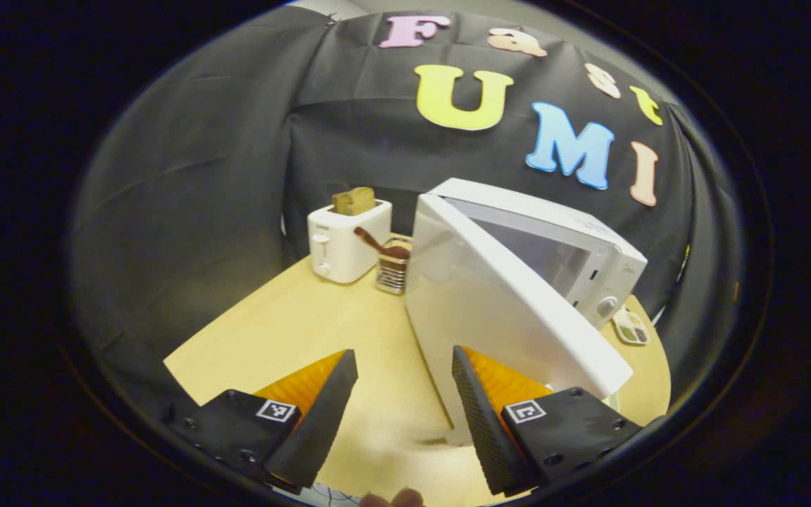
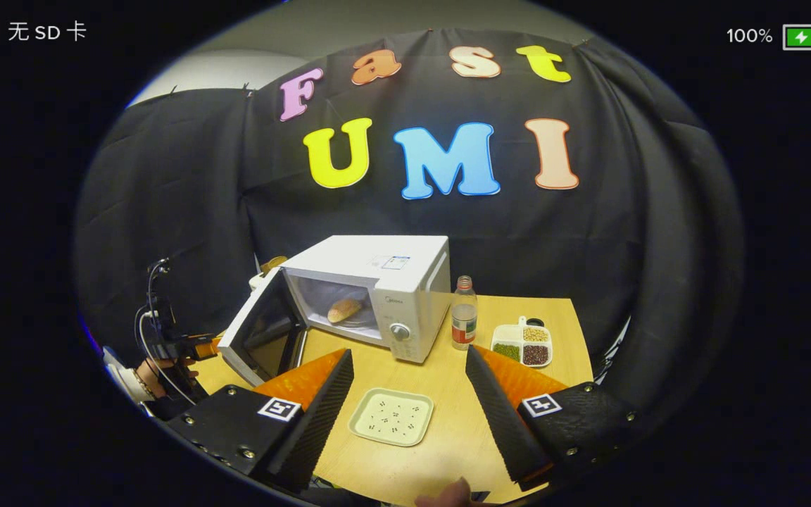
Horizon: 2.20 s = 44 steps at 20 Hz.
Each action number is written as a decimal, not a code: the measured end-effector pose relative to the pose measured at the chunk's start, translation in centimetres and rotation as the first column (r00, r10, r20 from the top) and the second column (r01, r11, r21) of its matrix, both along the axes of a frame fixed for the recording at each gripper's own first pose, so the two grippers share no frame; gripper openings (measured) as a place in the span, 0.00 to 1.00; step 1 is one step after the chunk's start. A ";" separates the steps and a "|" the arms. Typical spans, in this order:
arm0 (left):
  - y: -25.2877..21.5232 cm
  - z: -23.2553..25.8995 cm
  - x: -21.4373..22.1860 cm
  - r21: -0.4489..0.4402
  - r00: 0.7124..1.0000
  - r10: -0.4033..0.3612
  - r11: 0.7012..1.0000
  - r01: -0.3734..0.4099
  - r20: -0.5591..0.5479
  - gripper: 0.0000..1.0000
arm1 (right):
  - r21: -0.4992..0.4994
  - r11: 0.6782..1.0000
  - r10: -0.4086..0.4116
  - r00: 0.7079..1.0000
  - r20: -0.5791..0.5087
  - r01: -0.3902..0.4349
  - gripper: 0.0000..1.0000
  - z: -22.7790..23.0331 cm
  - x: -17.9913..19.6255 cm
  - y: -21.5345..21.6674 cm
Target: Open the microwave oven with the left hand, put the food in, and close the microwave oven.
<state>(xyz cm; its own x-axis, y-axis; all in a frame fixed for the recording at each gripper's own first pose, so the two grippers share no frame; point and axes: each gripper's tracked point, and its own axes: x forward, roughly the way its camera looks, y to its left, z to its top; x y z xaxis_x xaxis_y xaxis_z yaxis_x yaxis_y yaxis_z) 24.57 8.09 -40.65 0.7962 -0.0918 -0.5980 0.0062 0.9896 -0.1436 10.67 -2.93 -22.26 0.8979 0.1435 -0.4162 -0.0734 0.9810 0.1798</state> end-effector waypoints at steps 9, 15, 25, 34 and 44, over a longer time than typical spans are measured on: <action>-10.0 -1.6 9.6 -0.062 0.968 -0.248 0.966 0.250 0.035 0.87 | -0.053 0.978 -0.202 0.978 -0.042 0.200 0.98 -0.2 -0.3 -1.6; -15.9 -1.8 14.3 -0.102 0.932 -0.355 0.927 0.360 0.065 0.92 | -0.064 0.952 -0.303 0.949 -0.092 0.298 0.98 -1.1 -0.3 -2.6; -20.0 -4.6 16.6 -0.169 0.936 -0.348 0.927 0.334 -0.055 0.92 | -0.073 0.935 -0.353 0.929 -0.110 0.347 0.98 -1.3 0.2 -3.6; -18.7 6.0 9.6 -0.253 0.953 -0.300 0.919 0.303 0.051 0.92 | -0.020 0.951 -0.309 0.951 -0.020 0.308 0.98 1.8 0.4 -4.0; -18.0 29.2 -4.9 -0.159 0.929 -0.109 0.972 0.174 0.353 0.91 | 0.024 0.994 -0.112 0.977 0.181 0.109 0.98 9.3 -1.7 -6.4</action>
